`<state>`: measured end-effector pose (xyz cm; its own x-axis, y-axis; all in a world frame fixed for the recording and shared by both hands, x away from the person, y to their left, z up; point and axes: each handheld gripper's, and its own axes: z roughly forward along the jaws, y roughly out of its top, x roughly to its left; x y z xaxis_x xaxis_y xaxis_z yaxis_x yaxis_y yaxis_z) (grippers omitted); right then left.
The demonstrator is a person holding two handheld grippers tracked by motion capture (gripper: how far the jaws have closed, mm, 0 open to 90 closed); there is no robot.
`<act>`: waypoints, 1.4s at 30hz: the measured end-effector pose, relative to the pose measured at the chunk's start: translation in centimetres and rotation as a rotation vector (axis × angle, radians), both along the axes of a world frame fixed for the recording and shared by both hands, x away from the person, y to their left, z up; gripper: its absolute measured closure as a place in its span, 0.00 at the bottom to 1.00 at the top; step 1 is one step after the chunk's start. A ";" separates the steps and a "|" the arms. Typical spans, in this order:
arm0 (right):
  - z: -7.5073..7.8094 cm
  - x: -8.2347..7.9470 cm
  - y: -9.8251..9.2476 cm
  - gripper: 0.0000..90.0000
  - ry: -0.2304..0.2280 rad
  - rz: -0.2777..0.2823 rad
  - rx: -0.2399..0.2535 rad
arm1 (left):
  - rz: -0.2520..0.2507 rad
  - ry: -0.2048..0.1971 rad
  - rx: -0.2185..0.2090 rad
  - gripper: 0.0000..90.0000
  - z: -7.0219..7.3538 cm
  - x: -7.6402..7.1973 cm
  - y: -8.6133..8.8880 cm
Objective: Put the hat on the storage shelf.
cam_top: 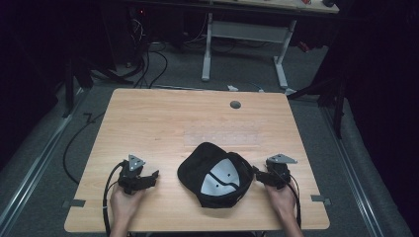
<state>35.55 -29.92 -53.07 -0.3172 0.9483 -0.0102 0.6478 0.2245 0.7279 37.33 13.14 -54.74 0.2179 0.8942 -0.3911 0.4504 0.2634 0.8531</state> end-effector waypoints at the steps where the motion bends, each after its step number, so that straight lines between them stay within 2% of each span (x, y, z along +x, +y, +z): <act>1: 0.0 0.0 0.0 0.43 0.002 -0.003 0.004 | 0.000 0.000 0.001 0.28 0.0 0.0 0.0; 4: 0.0 0.0 -0.1 0.46 0.000 -0.008 0.006 | 0.000 0.000 0.000 0.28 0.0 0.0 0.0; 7: 0.2 0.0 -0.4 0.48 0.004 -0.011 0.042 | 0.000 0.000 0.000 0.28 0.0 0.0 0.0; 11: 0.8 -0.5 -0.7 0.49 -0.028 -0.012 0.051 | 0.000 0.000 -0.001 0.28 0.0 0.0 0.0; 17: 1.5 -1.0 -1.2 0.50 -0.046 -0.019 0.076 | 0.000 0.001 0.000 0.28 0.0 0.0 0.0; 20: 2.0 -1.4 -1.5 0.50 -0.063 -0.021 0.105 | -0.001 0.001 0.000 0.28 0.0 0.0 0.0; 29: 3.1 -2.5 -1.6 0.52 -0.077 0.015 0.151 | 0.000 0.001 0.000 0.28 0.0 0.0 0.0; 33: 4.0 -2.9 -1.3 0.52 -0.096 0.042 0.149 | 0.000 0.000 0.000 0.29 0.0 0.0 0.0; 36: 4.7 -3.1 -1.1 0.52 -0.105 0.060 0.168 | 0.000 0.000 0.000 0.28 0.0 0.0 0.0; 42: 5.6 -3.3 -0.2 0.51 -0.113 0.104 0.166 | 0.000 0.000 -0.001 0.28 0.0 0.0 0.0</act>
<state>32.30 -30.09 -47.50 -0.4191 0.9022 0.1018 0.5395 0.1573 0.8272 37.34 13.15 -54.74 0.2177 0.8940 -0.3916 0.4504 0.2639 0.8529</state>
